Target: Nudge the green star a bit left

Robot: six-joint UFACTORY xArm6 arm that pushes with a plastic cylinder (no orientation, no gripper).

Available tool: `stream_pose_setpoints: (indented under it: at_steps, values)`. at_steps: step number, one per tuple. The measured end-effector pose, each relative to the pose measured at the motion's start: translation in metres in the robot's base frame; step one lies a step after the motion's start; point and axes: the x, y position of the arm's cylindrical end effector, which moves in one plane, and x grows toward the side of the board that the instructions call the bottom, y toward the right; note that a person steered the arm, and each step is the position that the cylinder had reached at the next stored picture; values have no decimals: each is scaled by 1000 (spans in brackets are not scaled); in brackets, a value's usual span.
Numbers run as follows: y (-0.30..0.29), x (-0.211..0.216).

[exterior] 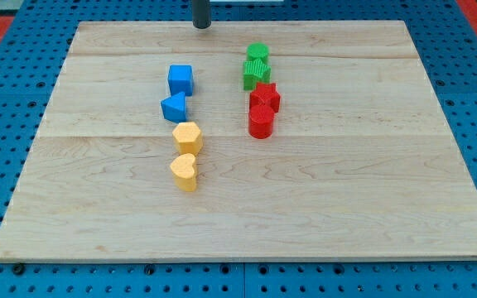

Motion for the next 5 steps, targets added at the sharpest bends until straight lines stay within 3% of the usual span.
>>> stream_pose_setpoints:
  at_steps: [4, 5]
  values:
    - [2, 4]
    - [17, 26]
